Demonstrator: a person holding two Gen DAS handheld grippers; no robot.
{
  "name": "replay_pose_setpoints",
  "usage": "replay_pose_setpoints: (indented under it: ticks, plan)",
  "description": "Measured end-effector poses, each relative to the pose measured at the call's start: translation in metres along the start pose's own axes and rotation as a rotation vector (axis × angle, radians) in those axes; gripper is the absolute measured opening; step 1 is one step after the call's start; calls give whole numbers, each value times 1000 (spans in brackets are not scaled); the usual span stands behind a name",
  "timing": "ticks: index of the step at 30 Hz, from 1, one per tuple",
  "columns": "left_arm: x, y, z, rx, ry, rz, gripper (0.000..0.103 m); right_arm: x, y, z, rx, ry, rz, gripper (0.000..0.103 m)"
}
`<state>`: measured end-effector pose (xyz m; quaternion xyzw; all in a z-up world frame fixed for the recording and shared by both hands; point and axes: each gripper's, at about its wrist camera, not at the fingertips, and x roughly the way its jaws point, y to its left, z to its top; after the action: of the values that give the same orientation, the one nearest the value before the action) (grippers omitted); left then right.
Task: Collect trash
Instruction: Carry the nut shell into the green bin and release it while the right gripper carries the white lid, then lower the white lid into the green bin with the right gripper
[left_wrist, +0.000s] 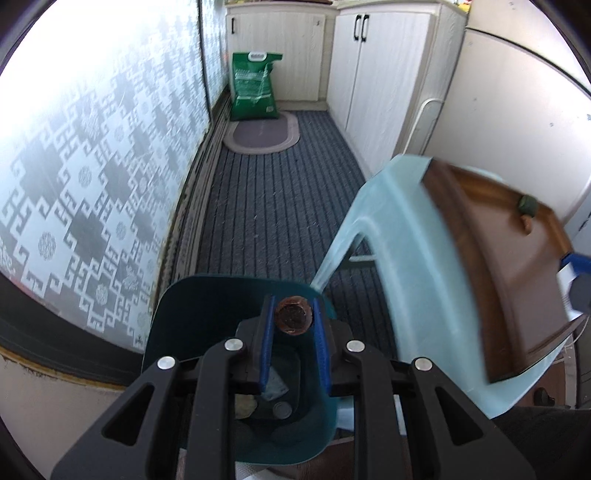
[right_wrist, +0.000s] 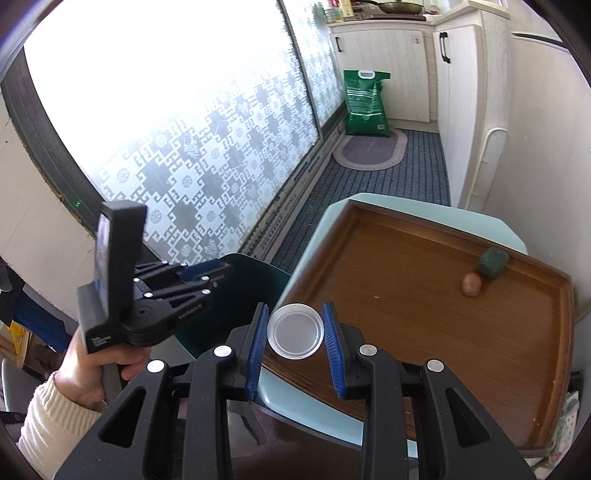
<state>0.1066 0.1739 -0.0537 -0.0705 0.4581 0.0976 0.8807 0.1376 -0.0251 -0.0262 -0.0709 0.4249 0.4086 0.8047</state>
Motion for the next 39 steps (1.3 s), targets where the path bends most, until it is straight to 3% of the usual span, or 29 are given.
replay_pose_setpoints:
  ticks: [16,19,20,26,39]
  plan:
    - [50,59,-52,-61,203,30,22,46,66,12,-91,67,70,30]
    - [56,64,-60,-61,236,17,27,60,74,13,-97,87,73,30]
    - [56,65,-62,-53,234,23,32,66,76,13,-97,97,73,30]
    - [43,70,-67,-31,192,30,32,96,85,12,-102,140,62,30]
    - [-32,92,-51,-67,-17,10,28,156,102,3,-129,229,10,30]
